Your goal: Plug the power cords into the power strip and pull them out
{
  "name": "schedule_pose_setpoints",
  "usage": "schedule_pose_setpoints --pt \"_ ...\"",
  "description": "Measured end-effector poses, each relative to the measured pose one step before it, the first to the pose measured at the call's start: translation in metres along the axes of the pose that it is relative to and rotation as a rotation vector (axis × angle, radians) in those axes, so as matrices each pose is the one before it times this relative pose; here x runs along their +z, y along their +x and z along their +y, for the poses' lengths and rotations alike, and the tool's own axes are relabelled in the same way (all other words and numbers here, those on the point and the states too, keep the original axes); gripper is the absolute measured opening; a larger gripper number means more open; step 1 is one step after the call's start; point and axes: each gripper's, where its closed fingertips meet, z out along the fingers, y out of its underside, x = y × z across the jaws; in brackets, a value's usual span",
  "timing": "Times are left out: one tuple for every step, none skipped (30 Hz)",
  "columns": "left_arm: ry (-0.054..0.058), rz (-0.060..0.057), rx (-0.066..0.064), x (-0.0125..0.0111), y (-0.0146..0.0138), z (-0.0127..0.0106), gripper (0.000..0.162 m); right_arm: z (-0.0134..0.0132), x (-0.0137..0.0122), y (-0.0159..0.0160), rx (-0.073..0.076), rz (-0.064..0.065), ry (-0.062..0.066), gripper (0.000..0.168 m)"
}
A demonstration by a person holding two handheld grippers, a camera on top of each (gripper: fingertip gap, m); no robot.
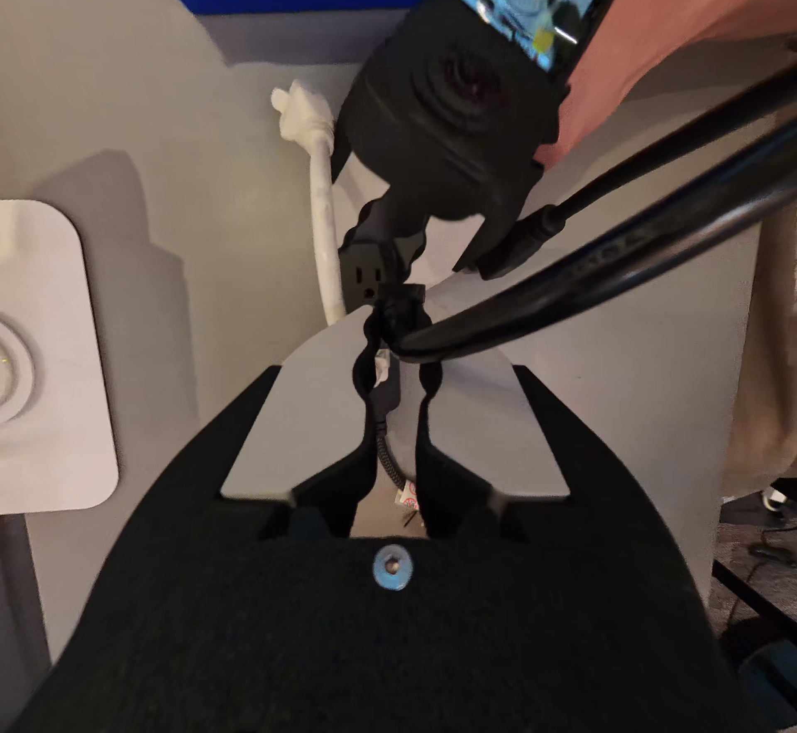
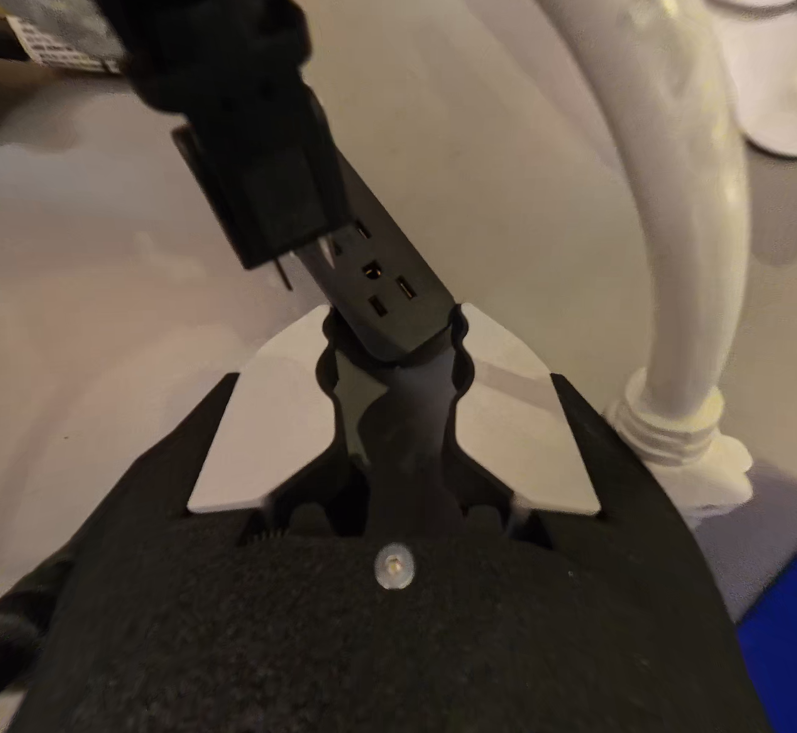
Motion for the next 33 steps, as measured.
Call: schedule_pose_setpoints --pt "0.0031 0.0025 -0.0104 0.00084 -0.00197 0.00139 0.015 0.00050 0.00001 -0.00028 0.0205 -0.0209 -0.0005 0.050" --pt "-0.0016 -0.0024 -0.0101 0.00127 -0.00181 0.00164 0.015 0.00003 0.00006 -0.00013 0.0116 -0.0121 0.0003 0.050" --pt "-0.0143 -0.0076 -0.0078 0.00174 -0.00189 0.00301 0.015 -0.00021 0.00002 -0.00005 0.0105 -0.0105 0.0018 0.049" --pt "-0.0186 -0.0128 -0.0005 0.00205 -0.00169 0.00311 0.015 -0.00029 -0.00033 -0.00005 0.0074 -0.0088 0.0016 0.049" --pt "-0.0174 -0.0097 0.0018 0.00230 -0.00060 0.00242 0.015 -0.00008 -0.00013 -0.00014 0.0016 -0.0035 0.0006 0.048" --pt "-0.0109 -0.0006 0.0031 0.00194 0.00102 0.00097 0.015 0.00011 -0.00011 0.00000 -0.0001 -0.0012 -0.0001 0.048" --pt "-0.0075 0.0035 0.0000 0.00141 0.00132 0.00020 0.014 0.00033 -0.00003 0.00001 -0.0038 0.0018 -0.0021 0.048" --pt "-0.0073 -0.0042 -0.0025 0.00149 0.00012 -0.00005 0.014 0.00014 -0.00011 -0.00001 -0.0043 0.0008 -0.0001 0.048" --pt "-0.0109 -0.0085 0.0014 0.00191 -0.00018 0.00031 0.014 -0.00001 -0.00002 -0.00011 0.0008 -0.0010 0.0004 0.048" --pt "-0.0090 -0.0026 0.0003 0.00259 0.00082 -0.00001 0.014 -0.00005 -0.00008 -0.00004 0.0001 -0.0002 -0.0002 0.048" --pt "-0.0054 -0.0014 -0.0010 0.00308 0.00093 -0.00061 0.014 0.00006 -0.00003 0.00000 -0.0002 -0.0001 -0.0005 0.048" --pt "-0.0042 -0.0079 0.0028 0.00277 0.00015 -0.00088 0.015 0.00002 -0.00006 -0.00001 0.0007 -0.0008 0.0005 0.048" --pt "0.0009 -0.0024 0.0010 0.00181 0.00048 -0.00177 0.014 -0.00007 -0.00008 -0.00003 0.0007 -0.0010 -0.0001 0.047" --pt "0.0056 -0.0067 0.0039 0.00033 0.00002 -0.00263 0.014 0.00009 -0.00004 0.00003 -0.0008 0.0008 -0.0006 0.047" --pt "0.0065 -0.0165 0.0052 -0.00111 -0.00129 -0.00306 0.014 0.00004 -0.00002 -0.00002 -0.0008 0.0005 -0.0002 0.047" --pt "0.0001 -0.0184 0.0055 -0.00119 -0.00166 -0.00243 0.015 0.00007 -0.00006 0.00004 -0.0005 0.0006 -0.0001 0.047" --pt "0.0046 -0.0259 0.0119 -0.00049 -0.00194 -0.00314 0.014 -0.00001 0.00001 -0.00006 -0.0003 0.0004 0.0002 0.047" --pt "0.0015 -0.0181 0.0154 0.00121 -0.00023 -0.00271 0.014 0.00003 -0.00002 0.00007 -0.0004 0.0003 -0.0002 0.047" --pt "-0.0050 -0.0136 0.0127 0.00283 0.00052 -0.00187 0.014 0.00012 0.00010 -0.00007 -0.0021 0.0016 -0.0010 0.047" --pt "-0.0143 -0.0122 0.0121 0.00337 0.00009 -0.00051 0.015 -0.00001 0.00003 0.00000 -0.0007 0.0002 -0.0002 0.047" --pt "-0.0161 -0.0133 0.0122 0.00161 -0.00094 -0.00017 0.015 -0.00004 -0.00001 0.00006 0.0007 -0.0008 0.0006 0.047" --pt "-0.0113 -0.0078 0.0034 0.00014 -0.00162 -0.00039 0.014 -0.00006 -0.00011 0.00000 0.0010 -0.0010 0.0002 0.047" --pt "-0.0070 -0.0035 0.0008 0.00000 -0.00144 -0.00031 0.014 -0.00002 -0.00001 -0.00009 0.0005 -0.0010 0.0005 0.047" --pt "-0.0067 0.0022 -0.0019 0.00025 -0.00061 -0.00003 0.014 0.00000 -0.00003 0.00001 0.0003 -0.0003 0.0003 0.047" --pt "-0.0093 0.0056 -0.0030 0.00033 0.00014 0.00033 0.014 0.00000 0.00000 -0.00001 0.0000 -0.0001 0.0000 0.047" --pt "-0.0144 0.0017 0.0009 -0.00018 -0.00009 0.00079 0.014 0.00002 -0.00001 0.00003 -0.0002 0.0001 -0.0001 0.047" --pt "-0.0131 0.0048 0.0037 -0.00092 0.00097 0.00091 0.014 0.00003 -0.00002 0.00006 -0.0002 0.0004 -0.0002 0.047" --pt "-0.0055 0.0067 0.0011 -0.00173 0.00116 0.00046 0.014 0.00015 0.00009 0.00000 -0.0021 0.0022 -0.0012 0.047" --pt "-0.0035 0.0031 0.0011 -0.00180 0.00073 0.00067 0.014 0.00010 0.00009 0.00009 -0.0021 0.0022 -0.0005 0.047" --pt "-0.0090 0.0028 0.0005 -0.00180 0.00059 0.00196 0.014 0.00004 0.00003 0.00009 -0.0014 0.0022 -0.0009 0.047" --pt "-0.0097 0.0089 -0.0039 -0.00145 0.00109 0.00243 0.014 0.00008 0.00012 0.00000 -0.0014 0.0025 -0.0007 0.047" --pt "-0.0076 0.0024 -0.0058 -0.00070 0.00026 0.00234 0.014 0.00012 0.00009 0.00023 -0.0019 0.0029 -0.0011 0.047" --pt "-0.0130 -0.0207 -0.0002 -0.00005 -0.00219 0.00294 0.015 -0.00011 0.00008 -0.00006 -0.0006 0.0008 0.0005 0.047"
